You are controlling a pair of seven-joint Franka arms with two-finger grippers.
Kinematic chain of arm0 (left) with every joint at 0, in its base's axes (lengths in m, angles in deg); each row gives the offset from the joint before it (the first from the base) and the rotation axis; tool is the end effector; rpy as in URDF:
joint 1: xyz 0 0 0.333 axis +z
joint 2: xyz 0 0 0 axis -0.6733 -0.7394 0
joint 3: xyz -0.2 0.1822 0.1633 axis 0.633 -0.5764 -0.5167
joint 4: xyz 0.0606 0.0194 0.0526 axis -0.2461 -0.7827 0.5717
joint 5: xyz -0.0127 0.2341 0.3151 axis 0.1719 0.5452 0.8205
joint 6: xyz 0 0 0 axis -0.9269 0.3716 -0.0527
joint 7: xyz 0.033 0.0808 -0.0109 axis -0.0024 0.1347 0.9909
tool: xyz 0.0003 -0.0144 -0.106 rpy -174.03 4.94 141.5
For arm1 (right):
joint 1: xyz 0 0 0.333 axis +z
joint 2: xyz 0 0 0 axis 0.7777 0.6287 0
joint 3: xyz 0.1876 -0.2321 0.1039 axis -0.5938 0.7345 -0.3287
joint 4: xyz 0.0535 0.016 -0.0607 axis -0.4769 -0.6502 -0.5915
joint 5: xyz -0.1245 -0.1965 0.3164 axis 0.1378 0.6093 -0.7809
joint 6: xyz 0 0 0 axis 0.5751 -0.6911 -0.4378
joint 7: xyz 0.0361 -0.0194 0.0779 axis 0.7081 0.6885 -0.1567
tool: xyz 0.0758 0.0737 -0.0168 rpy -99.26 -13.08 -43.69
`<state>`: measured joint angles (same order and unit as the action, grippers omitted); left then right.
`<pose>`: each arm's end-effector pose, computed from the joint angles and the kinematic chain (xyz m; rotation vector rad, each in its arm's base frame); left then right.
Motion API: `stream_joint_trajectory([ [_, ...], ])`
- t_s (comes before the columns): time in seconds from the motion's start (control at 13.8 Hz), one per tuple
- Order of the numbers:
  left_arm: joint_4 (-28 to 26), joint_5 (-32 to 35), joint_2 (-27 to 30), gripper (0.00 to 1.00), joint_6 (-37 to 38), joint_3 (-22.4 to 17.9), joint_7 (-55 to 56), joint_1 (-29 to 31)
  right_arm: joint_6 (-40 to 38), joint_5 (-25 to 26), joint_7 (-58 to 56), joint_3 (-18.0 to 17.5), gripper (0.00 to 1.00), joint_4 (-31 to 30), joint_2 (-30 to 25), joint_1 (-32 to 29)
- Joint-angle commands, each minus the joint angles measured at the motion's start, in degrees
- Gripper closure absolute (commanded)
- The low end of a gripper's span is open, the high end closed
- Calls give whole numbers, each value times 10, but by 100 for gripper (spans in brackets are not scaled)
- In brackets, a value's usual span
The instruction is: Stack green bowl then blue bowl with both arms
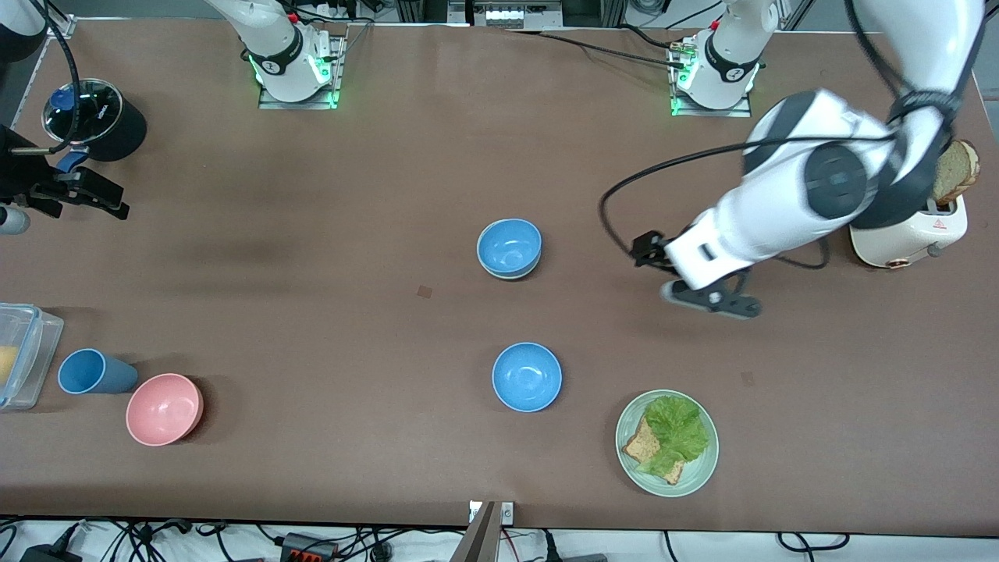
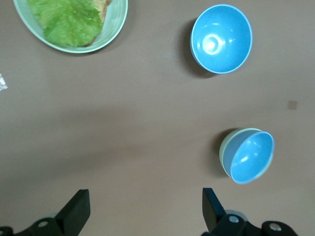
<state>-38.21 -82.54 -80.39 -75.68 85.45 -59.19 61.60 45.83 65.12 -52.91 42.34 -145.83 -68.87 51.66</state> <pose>0.6106 -0.2050 0.4782 2.9305 -0.2279 -0.1437 0.5706 -0.0304 0.5790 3.1250 -0.0107 -0.0060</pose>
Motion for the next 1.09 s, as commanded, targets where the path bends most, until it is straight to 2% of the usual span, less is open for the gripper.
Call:
stream_joint_trajectory([
  [0.0,-103,-80,143,0,-5,-84,-67,-9,-4,5,-8,-5,0,-8,-12,-7],
  [0.14,-159,-80,214,0,-5,-136,-63,-44,-4,5,-8,-5,0,-8,-12,-7],
  [0.43,-193,-79,258,0,-1,-241,-64,-79,-2,5,-8,-6,0,-8,-12,-7],
  [0.65,-200,-79,276,0,44,-271,-67,-81,-2,5,-8,-5,0,-8,-12,-7],
  [0.87,-184,-80,275,0,50,-299,-70,-84,0,5,-8,-5,0,-7,-11,-7],
  [1.01,-166,-80,269,0,52,-302,-70,-84,2,5,-8,-5,0,-10,-11,-7],
])
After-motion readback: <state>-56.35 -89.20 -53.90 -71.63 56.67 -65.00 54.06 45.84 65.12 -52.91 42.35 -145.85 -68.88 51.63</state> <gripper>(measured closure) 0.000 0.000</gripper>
